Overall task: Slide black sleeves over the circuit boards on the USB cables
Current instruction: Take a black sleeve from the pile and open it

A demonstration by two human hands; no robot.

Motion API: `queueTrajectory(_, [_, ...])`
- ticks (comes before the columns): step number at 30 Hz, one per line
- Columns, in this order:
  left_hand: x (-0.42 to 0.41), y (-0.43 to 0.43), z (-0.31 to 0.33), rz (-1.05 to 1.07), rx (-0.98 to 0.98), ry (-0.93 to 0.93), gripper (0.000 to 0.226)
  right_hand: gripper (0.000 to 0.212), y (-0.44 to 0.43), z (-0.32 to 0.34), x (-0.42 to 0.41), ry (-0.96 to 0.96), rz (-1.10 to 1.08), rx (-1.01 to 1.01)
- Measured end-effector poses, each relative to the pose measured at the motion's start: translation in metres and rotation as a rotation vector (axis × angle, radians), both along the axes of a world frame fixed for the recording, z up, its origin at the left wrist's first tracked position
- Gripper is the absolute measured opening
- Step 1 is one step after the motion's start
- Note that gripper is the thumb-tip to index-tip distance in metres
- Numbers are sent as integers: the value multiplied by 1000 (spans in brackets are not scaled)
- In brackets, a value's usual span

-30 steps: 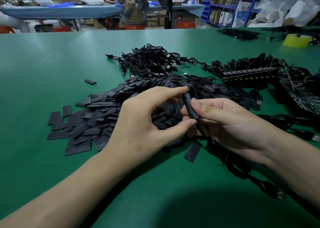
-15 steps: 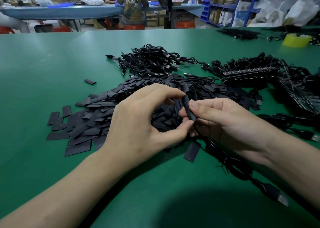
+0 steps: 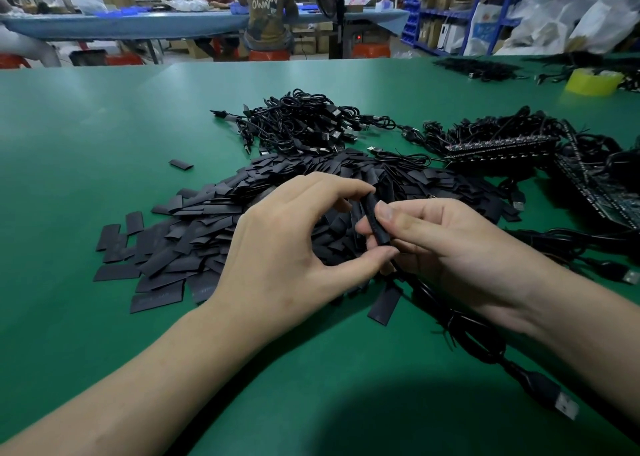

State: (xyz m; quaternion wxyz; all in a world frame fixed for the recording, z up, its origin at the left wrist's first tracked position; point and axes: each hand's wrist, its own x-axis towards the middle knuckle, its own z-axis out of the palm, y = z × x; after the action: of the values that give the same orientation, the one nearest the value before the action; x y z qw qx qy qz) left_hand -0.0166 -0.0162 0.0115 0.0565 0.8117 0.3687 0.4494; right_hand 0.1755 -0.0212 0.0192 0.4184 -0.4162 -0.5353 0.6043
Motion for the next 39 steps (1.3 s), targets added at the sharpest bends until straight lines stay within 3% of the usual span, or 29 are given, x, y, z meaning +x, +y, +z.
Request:
queueTrajectory(5, [-4, 5, -1, 68, -71, -138, 43, 37, 0, 3, 4, -80, 41, 74])
queueTrajectory(12, [-15, 18, 0, 197, -289, -525, 27, 35, 0, 10, 12, -500, 98, 265])
queueTrajectory(15, [-19, 21, 1, 242, -308, -604, 27, 27, -2, 10, 9, -667, 105, 314])
queueTrajectory(19, [-22, 23, 0, 249, -323, -634, 27, 16, -3, 13, 10, -685, 89, 355])
queueTrajectory(24, [-27, 29, -3, 293, -335, -479, 53, 14, 8, 33, 13, -460, -63, 279])
queueTrajectory(31, [-20, 25, -7, 329, -172, 97, 35, 13, 119, 93, -24, -1012, -258, 628])
queueTrajectory(39, [-21, 25, -9, 301, -189, 211, 36, 16, 263, 91, -118, -1270, -306, 687])
